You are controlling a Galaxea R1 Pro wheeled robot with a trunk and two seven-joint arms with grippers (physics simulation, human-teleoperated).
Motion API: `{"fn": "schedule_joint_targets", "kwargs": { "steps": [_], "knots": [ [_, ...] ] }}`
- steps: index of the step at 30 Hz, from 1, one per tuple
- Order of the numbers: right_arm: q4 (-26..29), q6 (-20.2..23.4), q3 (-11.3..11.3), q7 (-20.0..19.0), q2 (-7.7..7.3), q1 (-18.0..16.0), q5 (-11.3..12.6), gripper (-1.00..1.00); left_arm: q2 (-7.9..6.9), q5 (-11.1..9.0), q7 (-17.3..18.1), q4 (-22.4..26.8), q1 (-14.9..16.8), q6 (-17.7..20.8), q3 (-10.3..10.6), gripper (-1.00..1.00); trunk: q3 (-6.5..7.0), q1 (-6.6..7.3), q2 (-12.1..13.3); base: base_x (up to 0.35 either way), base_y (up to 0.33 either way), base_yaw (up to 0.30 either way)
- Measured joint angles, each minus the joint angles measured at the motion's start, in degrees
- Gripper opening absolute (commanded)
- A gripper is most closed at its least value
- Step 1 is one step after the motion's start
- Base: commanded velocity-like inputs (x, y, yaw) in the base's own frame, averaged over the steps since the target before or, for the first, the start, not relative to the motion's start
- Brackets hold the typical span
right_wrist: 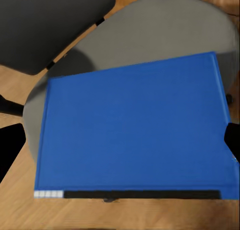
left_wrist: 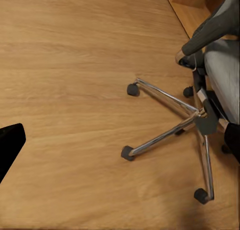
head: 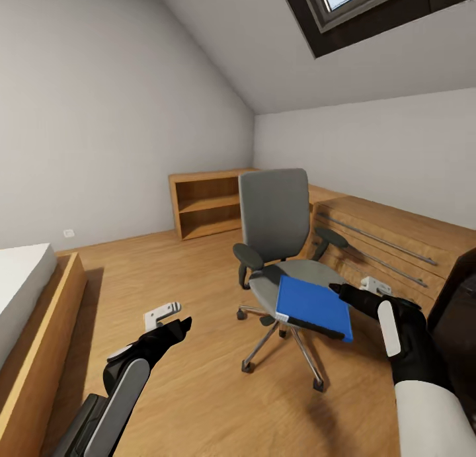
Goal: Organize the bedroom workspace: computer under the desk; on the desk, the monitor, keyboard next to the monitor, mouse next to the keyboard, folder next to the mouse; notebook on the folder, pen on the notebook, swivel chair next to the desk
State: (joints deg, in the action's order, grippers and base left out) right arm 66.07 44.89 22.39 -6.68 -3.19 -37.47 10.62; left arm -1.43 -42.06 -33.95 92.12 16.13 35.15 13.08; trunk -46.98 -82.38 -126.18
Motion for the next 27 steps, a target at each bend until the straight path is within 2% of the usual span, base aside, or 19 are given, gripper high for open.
{"fn": "schedule_joint_targets", "kwargs": {
  "steps": [15,21,24,27],
  "knots": [
    [-0.6,-0.1,0.0,0.0,0.01,0.0,0.1,1.00,-0.01,0.0,0.0,0.0,0.0,0.0,-0.1,1.00,0.58,0.01,0.0,-0.158,0.102,-0.269],
    [-0.7,0.0,0.0,-0.1,0.12,0.0,0.2,1.00,0.05,-0.1,0.1,0.4,0.0,0.0,-0.7,1.00,0.67,0.02,0.0,-0.008,0.005,-0.084],
    [-0.9,-0.1,0.0,-0.1,0.52,0.0,0.4,1.00,0.18,-0.2,0.1,0.4,0.0,-0.1,-2.2,1.00,0.68,0.02,0.0,-0.002,0.001,-0.016],
    [-1.0,-0.1,0.0,-0.1,0.64,0.0,0.4,1.00,0.23,-0.2,0.1,0.4,0.0,-0.1,-2.7,1.00,0.14,-0.63,-1.2,-0.001,0.000,-0.006]
  ]
}}
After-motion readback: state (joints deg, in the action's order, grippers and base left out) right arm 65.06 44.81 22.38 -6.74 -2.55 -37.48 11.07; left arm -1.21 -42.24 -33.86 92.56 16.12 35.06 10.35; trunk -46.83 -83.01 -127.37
